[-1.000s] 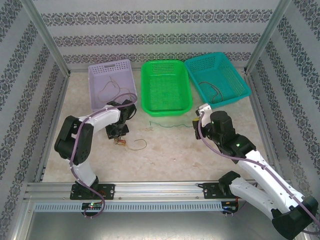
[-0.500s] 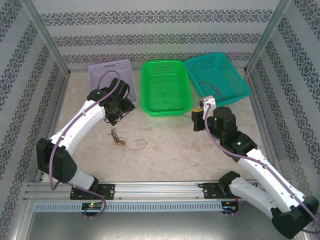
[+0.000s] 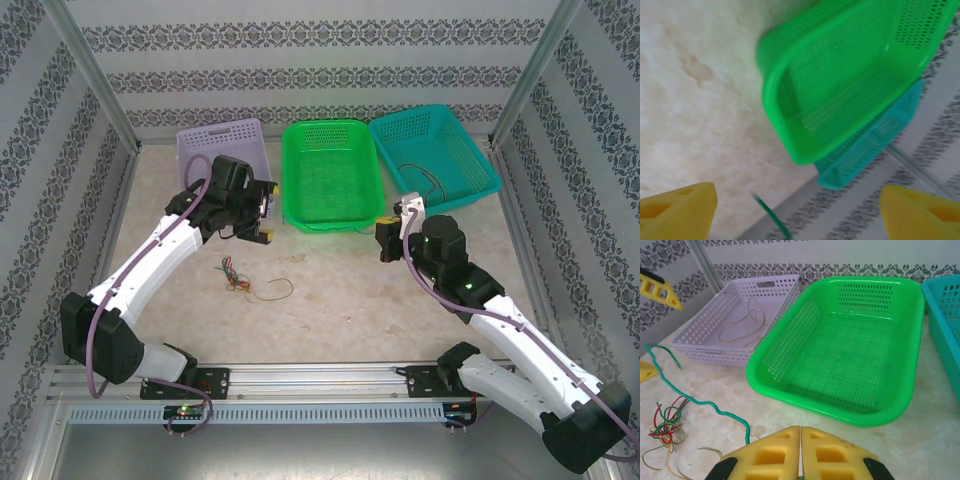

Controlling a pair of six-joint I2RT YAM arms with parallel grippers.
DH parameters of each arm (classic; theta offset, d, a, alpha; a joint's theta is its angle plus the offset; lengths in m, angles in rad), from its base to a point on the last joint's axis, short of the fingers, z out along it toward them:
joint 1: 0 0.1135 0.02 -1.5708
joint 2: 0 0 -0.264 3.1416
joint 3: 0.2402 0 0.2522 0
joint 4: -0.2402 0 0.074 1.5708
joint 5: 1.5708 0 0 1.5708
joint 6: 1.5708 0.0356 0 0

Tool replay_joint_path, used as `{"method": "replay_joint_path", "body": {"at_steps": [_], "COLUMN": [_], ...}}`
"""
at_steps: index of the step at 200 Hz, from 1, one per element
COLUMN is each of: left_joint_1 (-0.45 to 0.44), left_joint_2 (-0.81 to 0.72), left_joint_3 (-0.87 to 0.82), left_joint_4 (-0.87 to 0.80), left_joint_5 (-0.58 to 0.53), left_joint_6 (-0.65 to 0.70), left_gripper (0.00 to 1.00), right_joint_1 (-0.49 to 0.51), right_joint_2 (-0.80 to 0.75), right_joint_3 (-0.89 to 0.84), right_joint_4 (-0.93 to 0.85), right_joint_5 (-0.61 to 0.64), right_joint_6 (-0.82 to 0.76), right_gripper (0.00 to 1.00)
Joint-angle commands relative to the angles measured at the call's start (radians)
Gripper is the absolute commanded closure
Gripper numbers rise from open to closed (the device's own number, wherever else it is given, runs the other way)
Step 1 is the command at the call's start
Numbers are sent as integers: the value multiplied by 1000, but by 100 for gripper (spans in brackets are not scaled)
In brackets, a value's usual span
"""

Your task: Untangle the cables

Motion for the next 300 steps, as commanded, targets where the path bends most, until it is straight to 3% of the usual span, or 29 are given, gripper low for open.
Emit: {"method": "replay_joint_path", "body": {"at_steps": [1,30,79,118,142,159,190,229,252,283,300], "left_joint_1": [-15,-27,-25,14,42,46,14,-3,-12,-13,-7], "left_joint_2": [31,66,42,35,67,137,231,263,289,311,310], "left_joint_3": [-29,-16,-47,-11,81,226,420,456,462,504,551], "left_joint_4": [169,217,193,77,-20,-156,-330,-274,-191,-181,-254], "left_joint_5": [47,70,37,-4,-37,-91,-329,-495,-452,-389,-437], "left_joint_6": [-159,-182,-180,-53,122,346,663,844,881,878,891], "left_gripper": [23,41,80,100,100,100,100,100,100,39,20], "right_joint_1": [6,16,22,22,23,24,30,90,106,103,68], "right_joint_2": [7,18,18,-7,-17,-5,54,18,33,139,238], "right_joint_3": [-13,-14,-13,-8,13,57,150,100,78,138,228], "right_joint_4": [62,77,76,38,-9,-76,-268,-277,-229,-204,-213], "right_joint_5": [-30,-32,-26,-10,17,39,49,130,206,426,457], "right_joint_6": [19,28,38,35,54,105,309,617,871,1198,1278], "right_gripper": [100,100,100,100,100,100,100,100,100,100,100]}}
